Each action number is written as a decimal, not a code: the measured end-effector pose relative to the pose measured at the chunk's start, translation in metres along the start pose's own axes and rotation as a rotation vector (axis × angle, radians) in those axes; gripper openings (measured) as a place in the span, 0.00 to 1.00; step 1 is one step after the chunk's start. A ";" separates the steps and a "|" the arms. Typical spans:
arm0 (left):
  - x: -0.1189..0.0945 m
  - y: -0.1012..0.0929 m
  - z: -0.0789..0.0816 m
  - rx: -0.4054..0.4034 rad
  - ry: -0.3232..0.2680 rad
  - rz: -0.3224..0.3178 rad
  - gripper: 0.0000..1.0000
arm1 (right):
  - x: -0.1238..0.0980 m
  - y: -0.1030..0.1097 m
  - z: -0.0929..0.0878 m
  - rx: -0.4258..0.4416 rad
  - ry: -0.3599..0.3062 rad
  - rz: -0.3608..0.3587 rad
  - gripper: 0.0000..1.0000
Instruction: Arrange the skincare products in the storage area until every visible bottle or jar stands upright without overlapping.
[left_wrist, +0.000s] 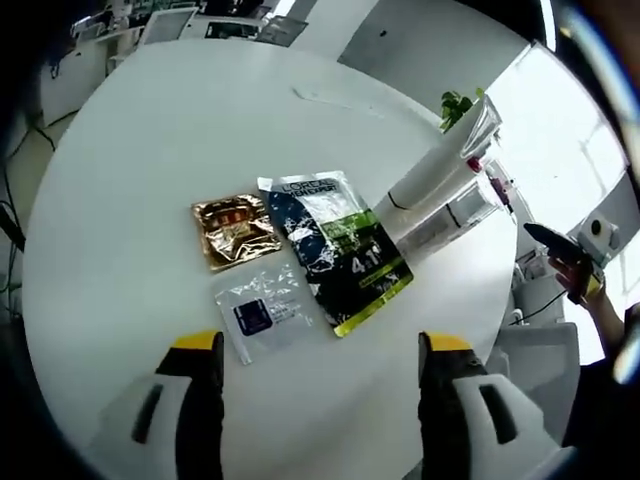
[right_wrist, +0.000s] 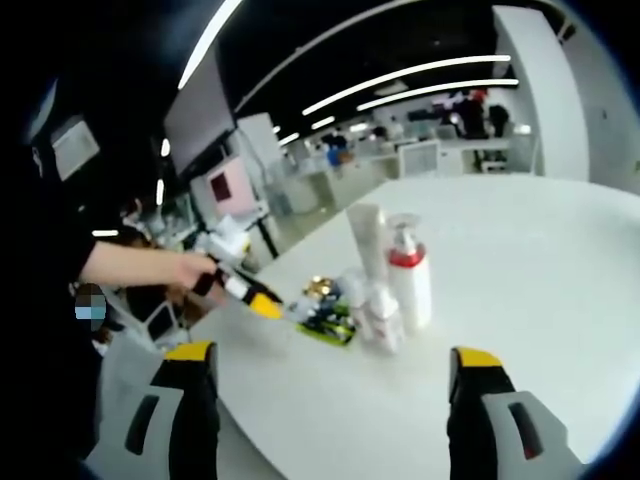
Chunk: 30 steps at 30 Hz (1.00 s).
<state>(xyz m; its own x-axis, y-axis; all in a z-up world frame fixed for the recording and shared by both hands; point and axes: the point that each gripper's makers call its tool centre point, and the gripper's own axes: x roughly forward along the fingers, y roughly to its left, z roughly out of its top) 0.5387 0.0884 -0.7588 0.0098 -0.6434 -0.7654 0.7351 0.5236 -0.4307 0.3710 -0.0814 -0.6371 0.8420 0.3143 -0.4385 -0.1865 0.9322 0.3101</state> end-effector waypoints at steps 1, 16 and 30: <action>-0.001 0.001 0.001 0.006 -0.004 0.006 0.76 | 0.000 0.000 0.000 -0.001 0.000 0.001 0.95; -0.034 -0.007 0.006 0.185 -0.079 0.092 0.88 | -0.004 0.002 0.008 -0.026 -0.013 0.001 0.96; -0.092 -0.028 -0.001 0.200 -0.237 0.117 0.99 | -0.026 0.005 0.010 -0.067 -0.026 -0.010 0.99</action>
<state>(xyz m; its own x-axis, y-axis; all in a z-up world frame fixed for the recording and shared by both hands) 0.5169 0.1338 -0.6768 0.2423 -0.7094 -0.6619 0.8377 0.4971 -0.2261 0.3529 -0.0865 -0.6159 0.8568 0.3008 -0.4188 -0.2104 0.9455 0.2485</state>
